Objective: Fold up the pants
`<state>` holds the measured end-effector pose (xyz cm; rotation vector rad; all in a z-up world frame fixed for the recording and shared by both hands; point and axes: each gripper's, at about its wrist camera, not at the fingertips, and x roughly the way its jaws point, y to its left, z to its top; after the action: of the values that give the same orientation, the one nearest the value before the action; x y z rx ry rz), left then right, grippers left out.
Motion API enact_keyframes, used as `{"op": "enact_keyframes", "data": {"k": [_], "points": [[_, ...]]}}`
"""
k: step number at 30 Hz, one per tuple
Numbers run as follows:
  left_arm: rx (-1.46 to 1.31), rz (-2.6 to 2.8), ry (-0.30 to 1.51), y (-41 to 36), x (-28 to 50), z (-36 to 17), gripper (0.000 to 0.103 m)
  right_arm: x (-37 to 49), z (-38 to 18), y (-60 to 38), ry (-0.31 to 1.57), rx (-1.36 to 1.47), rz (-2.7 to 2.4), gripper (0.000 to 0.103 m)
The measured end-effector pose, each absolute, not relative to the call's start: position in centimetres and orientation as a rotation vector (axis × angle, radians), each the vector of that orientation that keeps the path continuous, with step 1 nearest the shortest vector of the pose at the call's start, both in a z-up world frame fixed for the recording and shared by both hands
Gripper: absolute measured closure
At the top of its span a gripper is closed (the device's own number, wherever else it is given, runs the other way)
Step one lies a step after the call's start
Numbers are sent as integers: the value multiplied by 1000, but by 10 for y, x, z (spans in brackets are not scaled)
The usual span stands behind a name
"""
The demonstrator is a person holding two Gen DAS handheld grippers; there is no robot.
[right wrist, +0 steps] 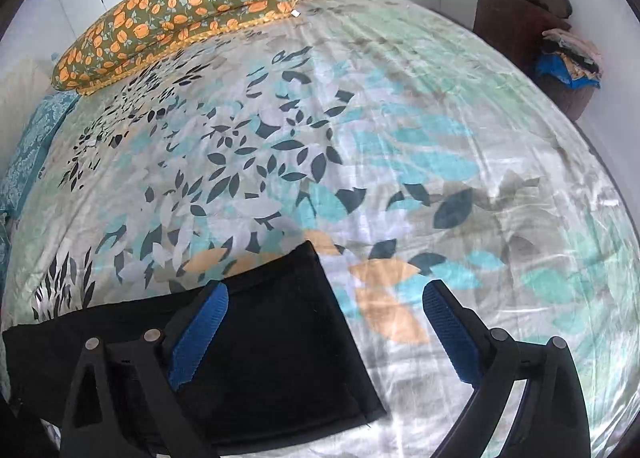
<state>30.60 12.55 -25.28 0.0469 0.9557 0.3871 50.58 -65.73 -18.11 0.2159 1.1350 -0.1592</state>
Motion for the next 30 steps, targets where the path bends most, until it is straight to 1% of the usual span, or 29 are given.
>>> {"op": "enact_keyframes", "data": {"k": [2,6,7,8,9,10,11,13,16,19,21,23,25,27,29,30], "points": [[47,387,955,126,306,-253,1,520,-190,-649,1183,196,-160,5],[45,387,955,126,306,-253,1,530,-215,-643,1185,194,-187,6],[44,386,955,126,306,-253,1,531,-222,-643,1201,197,-179,8],[44,386,954,126,306,-253,1,530,-227,-641,1209,188,-176,14],[44,386,954,126,306,-253,1,525,-223,-639,1184,181,-167,32],[44,386,954,126,306,-253,1,519,-215,-639,1158,198,-145,71],[44,387,954,126,306,-253,1,512,-207,-639,1150,210,-137,88],[44,386,954,127,306,-253,1,492,-184,-636,1103,215,-64,92],[42,386,953,127,306,-253,1,434,-142,-610,1053,102,67,95],[43,387,954,127,306,-253,1,345,-110,-570,1030,-40,174,97],[48,389,956,126,307,-253,1,278,-101,-549,1031,-115,195,97],[55,394,959,125,308,-253,1,219,-105,-546,1060,-146,137,97],[69,404,961,123,308,-252,1,172,-122,-560,1128,-155,1,98],[89,419,967,121,310,-250,1,139,-141,-584,1188,-178,-178,103],[102,433,982,119,312,-248,1,116,-155,-614,1251,-137,-327,102],[105,437,992,119,313,-247,0,106,-153,-629,1244,-94,-387,96]]}}
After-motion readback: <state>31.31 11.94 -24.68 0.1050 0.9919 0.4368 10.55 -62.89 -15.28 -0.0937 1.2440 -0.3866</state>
